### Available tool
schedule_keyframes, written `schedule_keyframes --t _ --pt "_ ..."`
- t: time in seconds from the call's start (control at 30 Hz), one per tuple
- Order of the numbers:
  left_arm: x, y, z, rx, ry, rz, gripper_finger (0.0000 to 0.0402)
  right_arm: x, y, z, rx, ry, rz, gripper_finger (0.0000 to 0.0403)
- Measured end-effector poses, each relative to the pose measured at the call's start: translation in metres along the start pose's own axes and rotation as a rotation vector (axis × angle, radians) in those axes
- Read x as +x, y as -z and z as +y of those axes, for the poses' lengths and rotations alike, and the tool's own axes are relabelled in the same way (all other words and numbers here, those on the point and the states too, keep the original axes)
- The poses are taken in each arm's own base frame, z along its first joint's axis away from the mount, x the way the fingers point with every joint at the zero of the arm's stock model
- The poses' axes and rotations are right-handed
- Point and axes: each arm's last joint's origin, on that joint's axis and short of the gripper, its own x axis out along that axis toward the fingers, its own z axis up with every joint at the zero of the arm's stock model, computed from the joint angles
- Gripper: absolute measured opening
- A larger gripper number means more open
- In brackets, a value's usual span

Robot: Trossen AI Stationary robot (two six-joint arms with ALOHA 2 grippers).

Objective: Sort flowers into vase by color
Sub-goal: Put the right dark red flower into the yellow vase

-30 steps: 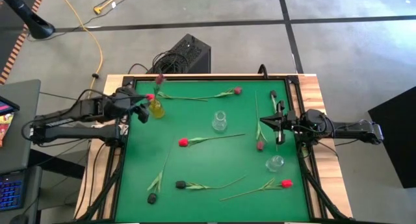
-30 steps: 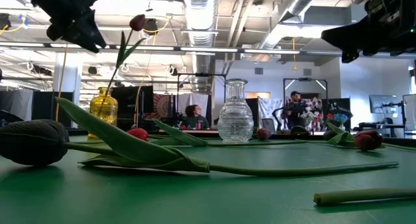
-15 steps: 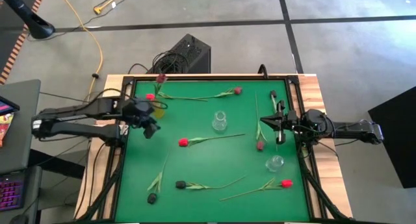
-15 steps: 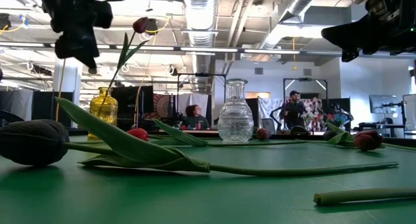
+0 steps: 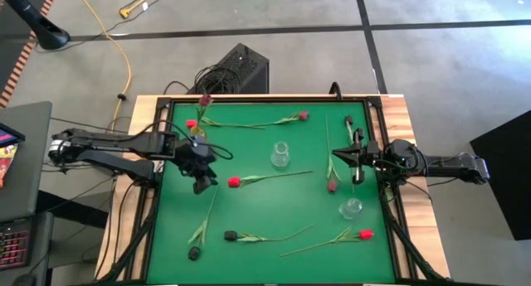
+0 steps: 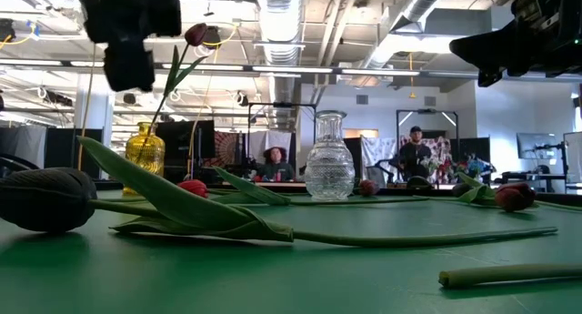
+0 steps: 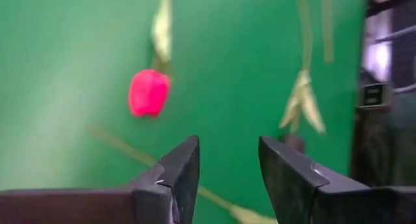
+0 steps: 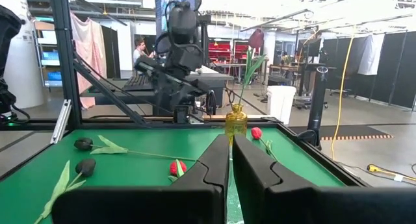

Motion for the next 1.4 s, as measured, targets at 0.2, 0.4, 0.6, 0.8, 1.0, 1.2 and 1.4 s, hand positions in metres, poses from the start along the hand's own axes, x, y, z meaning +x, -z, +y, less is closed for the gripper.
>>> schedule_keyframes --t 0.2,0.4,0.6,0.8,1.0,1.2,1.4 --pt "-0.004 -0.009 -0.009 0.043 0.105 -0.101 0.0135 0.0 0.0 0.0 0.0 0.0 0.0 0.0049" --pt "-0.016 -0.025 -0.022 0.098 0.224 -0.225 0.0133 0.0 0.0 0.0 -0.001 0.0 0.0 0.0049" --pt "-0.05 -0.048 -0.044 0.239 0.276 -0.364 0.0133 0.0 0.0 0.0 -0.002 0.0 0.0 0.0049" --pt "-0.089 -0.071 -0.056 0.414 0.123 -0.586 0.0133 0.0 0.0 0.0 -0.023 0.0 0.002 0.0049" --pt "-0.119 -0.088 -0.052 0.521 -0.13 -0.75 0.0133 0.0 0.0 0.0 -0.025 0.0 0.003 0.0049" --pt "-0.146 -0.105 -0.018 0.473 -0.414 -0.839 0.0133 0.0 0.0 0.0 -0.026 0.0 0.003 0.0049" --pt "-0.167 -0.121 0.031 0.382 -0.546 -0.915 0.0133 0.0 0.0 0.0 -0.026 0.0 0.003 0.0049"
